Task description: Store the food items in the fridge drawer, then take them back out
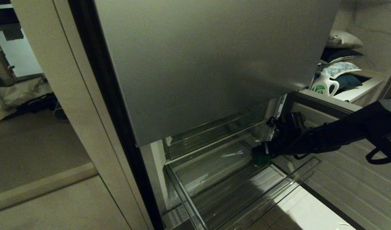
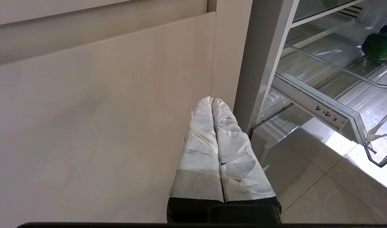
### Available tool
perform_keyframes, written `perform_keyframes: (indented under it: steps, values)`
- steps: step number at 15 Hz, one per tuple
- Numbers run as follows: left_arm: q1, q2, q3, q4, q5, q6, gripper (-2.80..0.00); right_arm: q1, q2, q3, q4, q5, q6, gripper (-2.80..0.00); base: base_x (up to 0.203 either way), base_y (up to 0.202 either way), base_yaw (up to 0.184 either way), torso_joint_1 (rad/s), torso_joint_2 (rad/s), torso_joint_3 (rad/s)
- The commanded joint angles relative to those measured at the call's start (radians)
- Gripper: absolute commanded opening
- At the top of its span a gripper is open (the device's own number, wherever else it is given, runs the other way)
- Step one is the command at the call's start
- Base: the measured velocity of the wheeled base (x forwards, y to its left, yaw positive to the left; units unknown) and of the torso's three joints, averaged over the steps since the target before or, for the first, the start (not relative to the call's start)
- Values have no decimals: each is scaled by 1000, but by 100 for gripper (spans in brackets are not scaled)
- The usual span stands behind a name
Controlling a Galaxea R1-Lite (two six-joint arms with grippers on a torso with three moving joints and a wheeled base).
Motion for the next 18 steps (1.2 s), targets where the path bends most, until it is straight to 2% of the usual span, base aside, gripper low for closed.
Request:
perform_keyframes:
  steps: [1, 18]
  values:
    - [-1, 1, 0, 0, 0, 1, -280, 1, 2, 3, 0, 1, -2, 0, 0, 0, 0, 0, 0, 0]
    - [1, 1, 0, 0, 0, 1, -280, 13, 28, 39, -39, 1, 1, 0, 0, 0, 0, 0, 0, 0]
